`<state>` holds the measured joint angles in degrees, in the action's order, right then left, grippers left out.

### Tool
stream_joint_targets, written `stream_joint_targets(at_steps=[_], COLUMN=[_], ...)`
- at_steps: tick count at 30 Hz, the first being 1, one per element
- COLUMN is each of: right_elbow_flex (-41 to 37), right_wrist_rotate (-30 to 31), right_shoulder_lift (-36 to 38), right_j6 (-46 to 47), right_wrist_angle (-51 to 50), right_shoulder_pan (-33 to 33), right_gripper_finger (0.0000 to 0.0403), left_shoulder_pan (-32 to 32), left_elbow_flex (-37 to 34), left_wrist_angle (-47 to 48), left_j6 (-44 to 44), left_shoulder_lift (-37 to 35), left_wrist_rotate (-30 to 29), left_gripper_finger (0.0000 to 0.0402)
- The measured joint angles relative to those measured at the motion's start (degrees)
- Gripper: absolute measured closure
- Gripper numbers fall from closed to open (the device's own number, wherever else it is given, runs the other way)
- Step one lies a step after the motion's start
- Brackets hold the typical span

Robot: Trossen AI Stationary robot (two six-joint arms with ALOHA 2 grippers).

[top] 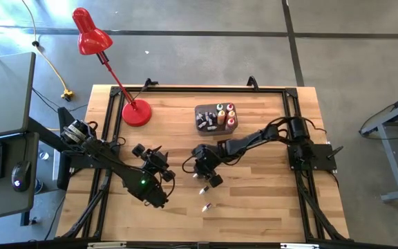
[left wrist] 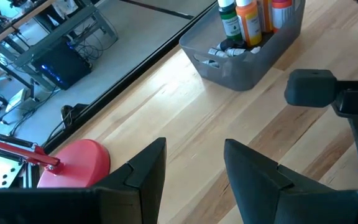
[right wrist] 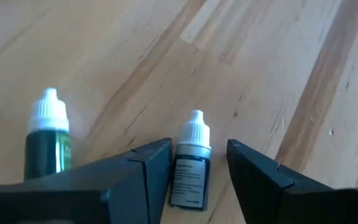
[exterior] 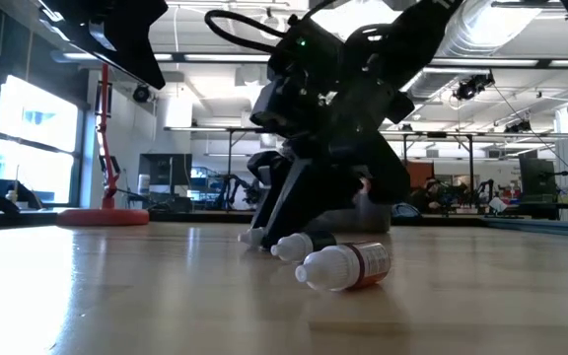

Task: Pick & Place food coloring
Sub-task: Put the small black food coloring bottle into the black bin

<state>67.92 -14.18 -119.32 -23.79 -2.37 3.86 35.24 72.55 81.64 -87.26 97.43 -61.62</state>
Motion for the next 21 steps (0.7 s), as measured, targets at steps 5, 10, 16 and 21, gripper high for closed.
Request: stream_joint_targets(at_steps=[5, 10, 16, 21], right_elbow_flex=[-0.1, 0.4, 1.4, 4.0], right_wrist_rotate=[1.4, 3.6, 12.7, 21.4], right_shoulder_lift=[0.1, 0.3, 4.1, 12.5], right_j6=[5.2, 12.7, 17.3, 16.0], right_wrist_angle=[0.9, 0.7, -3.3, -13.7], right_shoulder_pan=[0.6, 1.0, 0.6, -2.3], right_gripper_finger=[0.0284, 0.0318, 0.0329, 0.0326], left_shoulder_pan=[0.0, 0.0, 0.0, 0.0], left_elbow_flex=[0.0, 0.0, 0.0, 0.0], left_wrist_angle=[-0.2, -0.3, -0.7, -0.7], left_j6=[0.0, 0.0, 0.0, 0.0], left_shoulder_lift=[0.0, 0.0, 0.0, 0.0], left_wrist_rotate=[0.1, 0.1, 0.4, 1.3], left_gripper_finger=[0.0244, 0.0244, 0.0244, 0.0244])
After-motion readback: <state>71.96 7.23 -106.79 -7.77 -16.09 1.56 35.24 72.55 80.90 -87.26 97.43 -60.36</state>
